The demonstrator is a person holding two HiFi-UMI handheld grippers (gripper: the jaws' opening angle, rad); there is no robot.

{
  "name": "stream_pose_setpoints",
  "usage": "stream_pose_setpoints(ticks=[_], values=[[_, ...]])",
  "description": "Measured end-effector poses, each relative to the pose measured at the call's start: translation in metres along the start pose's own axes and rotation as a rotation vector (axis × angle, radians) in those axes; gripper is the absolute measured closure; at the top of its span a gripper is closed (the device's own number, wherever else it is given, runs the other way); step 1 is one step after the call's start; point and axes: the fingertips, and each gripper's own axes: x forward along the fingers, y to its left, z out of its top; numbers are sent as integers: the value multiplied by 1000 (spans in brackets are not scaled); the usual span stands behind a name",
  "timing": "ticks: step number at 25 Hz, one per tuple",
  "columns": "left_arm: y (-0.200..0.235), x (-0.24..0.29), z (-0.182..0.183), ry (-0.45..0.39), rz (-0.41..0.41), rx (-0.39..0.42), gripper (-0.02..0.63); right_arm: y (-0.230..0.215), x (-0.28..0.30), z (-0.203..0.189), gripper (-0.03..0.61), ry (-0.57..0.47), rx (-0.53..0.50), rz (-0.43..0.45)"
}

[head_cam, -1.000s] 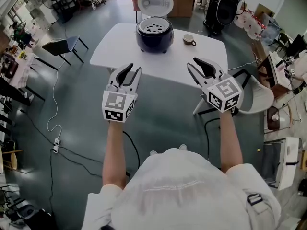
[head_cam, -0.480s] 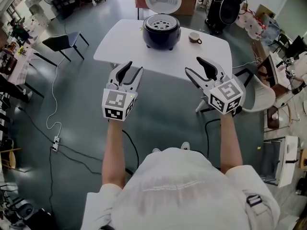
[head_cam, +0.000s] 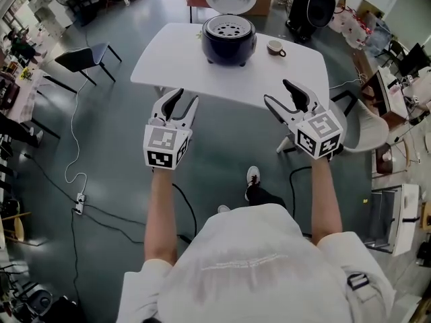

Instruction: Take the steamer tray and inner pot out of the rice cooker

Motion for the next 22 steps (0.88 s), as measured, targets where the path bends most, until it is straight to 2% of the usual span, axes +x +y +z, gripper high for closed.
stream_pose_setpoints(ticks=[8,22], values=[[26,50,-10,30,-13,21,436,-44,49,-2,291,-37,26,-4],[103,228,12,115,-50,100,436,-203,185,-11,288,-49,92,36]])
